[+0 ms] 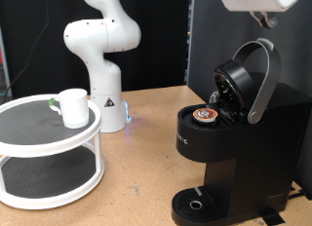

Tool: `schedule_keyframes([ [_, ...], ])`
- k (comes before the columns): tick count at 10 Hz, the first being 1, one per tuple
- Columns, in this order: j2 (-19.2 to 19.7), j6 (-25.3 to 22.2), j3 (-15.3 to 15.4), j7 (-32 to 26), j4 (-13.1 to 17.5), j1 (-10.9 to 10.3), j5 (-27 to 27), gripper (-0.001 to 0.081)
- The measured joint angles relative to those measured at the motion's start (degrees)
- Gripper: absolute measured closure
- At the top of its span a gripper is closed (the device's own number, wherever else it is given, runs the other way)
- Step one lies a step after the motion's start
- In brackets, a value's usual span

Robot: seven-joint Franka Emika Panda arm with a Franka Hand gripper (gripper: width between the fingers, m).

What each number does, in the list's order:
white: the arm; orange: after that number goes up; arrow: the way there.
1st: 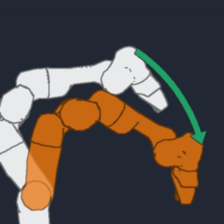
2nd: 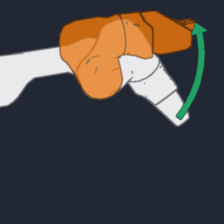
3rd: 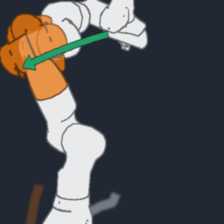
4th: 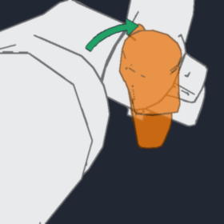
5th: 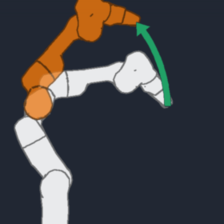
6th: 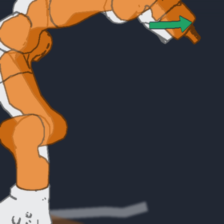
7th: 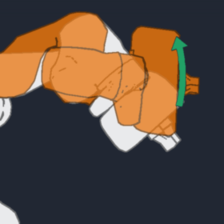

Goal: Make a cup of coffee with the keurig machine

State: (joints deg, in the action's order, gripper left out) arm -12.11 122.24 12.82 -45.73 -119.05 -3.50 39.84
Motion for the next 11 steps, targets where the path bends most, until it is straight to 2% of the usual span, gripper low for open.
schedule_keyframes([
  [2,0.5,1.6,1.3,0.9,-0.5,0.0,-1.1,0.0800],
  [5,2.0,3.7,2.4,1.3,-1.0,0.0,-2.0,0.0804],
  [9,2.9,3.9,2.3,0.7,-1.2,0.0,-1.6,0.0804],
  [11,2.7,3.1,1.5,-1.6,-1.2,0.1,-0.4,0.0804],
])
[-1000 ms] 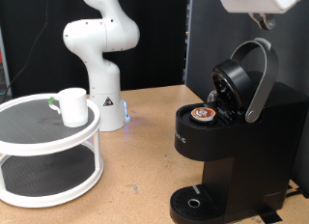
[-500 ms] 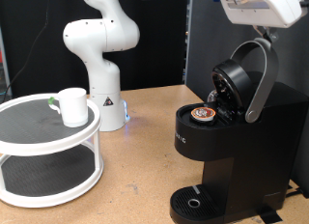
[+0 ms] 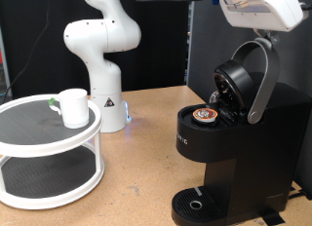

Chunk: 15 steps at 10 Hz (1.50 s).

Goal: Make a cup of coffee with the keurig machine

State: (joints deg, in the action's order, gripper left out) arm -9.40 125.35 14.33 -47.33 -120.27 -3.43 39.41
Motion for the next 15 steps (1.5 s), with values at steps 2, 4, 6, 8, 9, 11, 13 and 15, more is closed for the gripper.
schedule_keyframes([
  [2,-0.7,-2.5,-1.6,-3.1,0.0,0.3,1.0,0.0804],
  [4,-1.5,-5.4,-3.4,-5.3,-0.1,1.0,0.9,0.0804],
  [6,-2.0,-7.4,-4.7,-5.8,-0.3,1.9,-0.8,0.0804],
  [8,-2.0,-8.2,-5.5,-6.0,-1.3,2.8,-3.0,0.0804],
  [9,-2.0,-8.2,-5.7,-6.3,-1.9,3.2,-3.6,0.0804],
  [11,-1.9,-8.2,-6.4,-7.3,-2.9,3.8,-4.4,0.0804],
  [13,-1.8,-8.3,-6.8,-8.3,-3.3,4.1,-4.4,0.0804],
  [15,-1.8,-8.8,-7.2,-9.6,-3.5,4.3,-4.4,0.0804],
])
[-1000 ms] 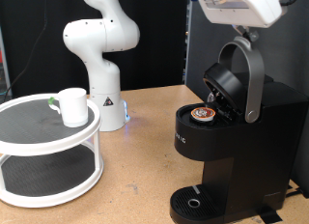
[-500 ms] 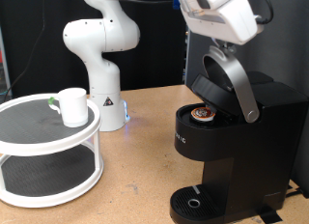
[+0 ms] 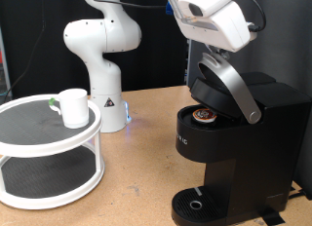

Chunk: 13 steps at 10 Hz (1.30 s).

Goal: Make a cup of coffee with the keurig machine

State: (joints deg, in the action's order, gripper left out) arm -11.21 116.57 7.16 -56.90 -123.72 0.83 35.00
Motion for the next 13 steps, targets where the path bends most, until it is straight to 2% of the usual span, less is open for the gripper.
schedule_keyframes([
  [4,0.0,-2.2,-1.3,-3.5,0.0,0.3,-0.3,0.0804],
  [8,0.0,-3.4,-1.9,-5.2,-0.3,1.0,-3.5,0.0804],
  [13,0.0,-3.4,-3.0,-7.7,-2.6,2.8,-7.4,0.0804],
])
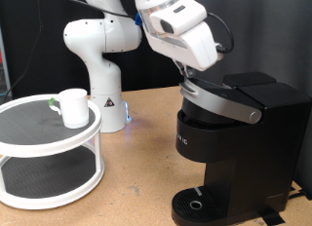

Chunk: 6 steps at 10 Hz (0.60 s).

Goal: Make a cup of coffee with the keurig machine

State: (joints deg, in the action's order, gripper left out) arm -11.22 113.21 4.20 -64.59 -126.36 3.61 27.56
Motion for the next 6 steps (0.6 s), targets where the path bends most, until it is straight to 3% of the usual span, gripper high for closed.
schedule_keyframes([
  [3,0.0,0.4,-0.5,-0.2,-0.6,0.9,-1.3,0.0804],
  [6,0.8,3.7,-0.5,0.7,-1.6,1.3,-1.9,0.0804],
])
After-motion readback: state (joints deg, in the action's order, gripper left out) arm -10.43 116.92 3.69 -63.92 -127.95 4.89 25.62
